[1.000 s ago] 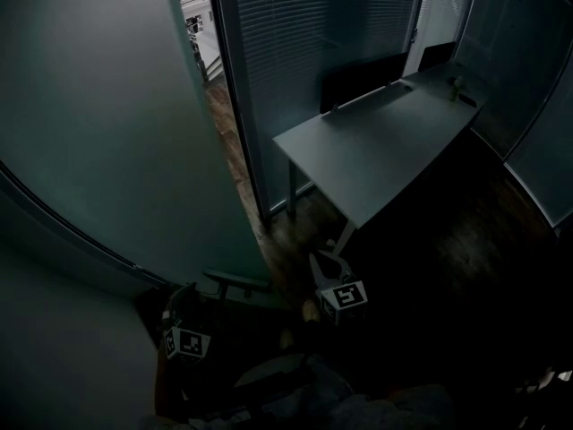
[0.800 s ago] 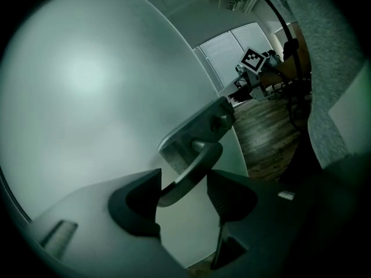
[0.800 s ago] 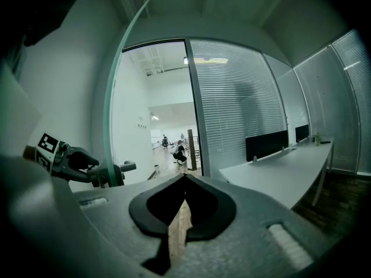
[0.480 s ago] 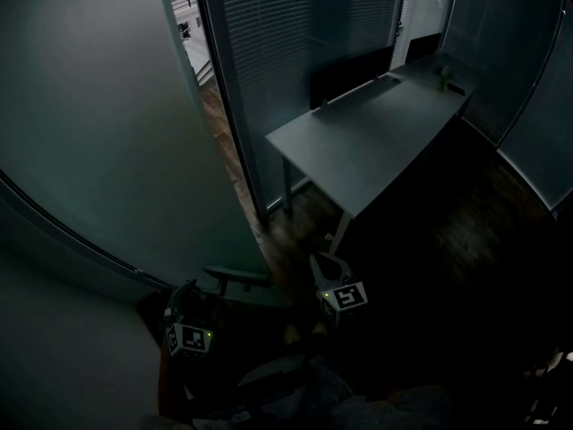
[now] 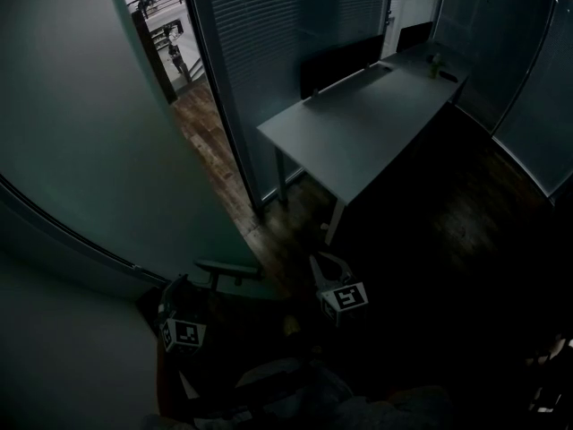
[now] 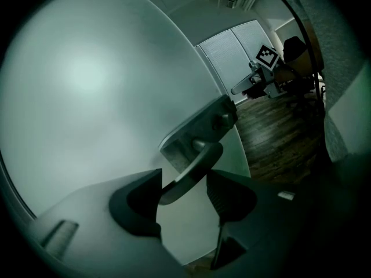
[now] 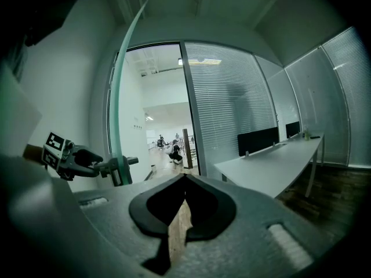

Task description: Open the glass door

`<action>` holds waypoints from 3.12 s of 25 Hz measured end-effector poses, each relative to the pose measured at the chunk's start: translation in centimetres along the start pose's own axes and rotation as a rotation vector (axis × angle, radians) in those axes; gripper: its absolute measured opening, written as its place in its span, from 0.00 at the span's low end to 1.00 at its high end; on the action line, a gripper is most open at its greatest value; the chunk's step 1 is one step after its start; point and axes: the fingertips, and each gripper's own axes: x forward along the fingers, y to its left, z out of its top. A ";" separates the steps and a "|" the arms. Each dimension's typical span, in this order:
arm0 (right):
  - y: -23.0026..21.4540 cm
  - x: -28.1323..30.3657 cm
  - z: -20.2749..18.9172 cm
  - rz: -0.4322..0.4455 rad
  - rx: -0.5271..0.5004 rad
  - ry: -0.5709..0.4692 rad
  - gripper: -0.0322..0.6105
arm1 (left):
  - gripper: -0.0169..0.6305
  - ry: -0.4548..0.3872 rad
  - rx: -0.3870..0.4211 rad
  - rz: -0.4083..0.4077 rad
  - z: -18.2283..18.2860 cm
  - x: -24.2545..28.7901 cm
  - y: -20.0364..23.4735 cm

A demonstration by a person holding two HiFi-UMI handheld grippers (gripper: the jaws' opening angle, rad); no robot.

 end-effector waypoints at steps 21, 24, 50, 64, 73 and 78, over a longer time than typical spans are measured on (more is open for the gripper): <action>4.1 -6.6 -1.1 -0.006 -0.013 -0.002 0.05 | 0.40 -0.017 0.009 0.010 -1.1 -2.4 -0.5; 4.1 -7.7 -1.1 -0.007 -0.011 -0.006 0.05 | 0.40 -0.013 0.009 0.015 -1.0 -3.3 -0.9; 8.2 -11.9 -2.3 0.004 -0.020 0.003 0.05 | 0.40 0.004 0.029 0.013 -4.0 -9.3 -2.6; 11.8 -15.1 -3.5 -0.061 0.004 -0.002 0.05 | 0.40 -0.013 0.058 -0.030 -5.5 -12.5 -3.3; 13.9 -16.4 -4.0 -0.072 -0.008 -0.004 0.05 | 0.39 -0.014 0.071 -0.045 -6.6 -14.8 -3.8; 14.9 -17.1 -4.0 -0.084 -0.010 -0.007 0.05 | 0.39 -0.020 0.074 -0.050 -7.3 -15.7 -3.7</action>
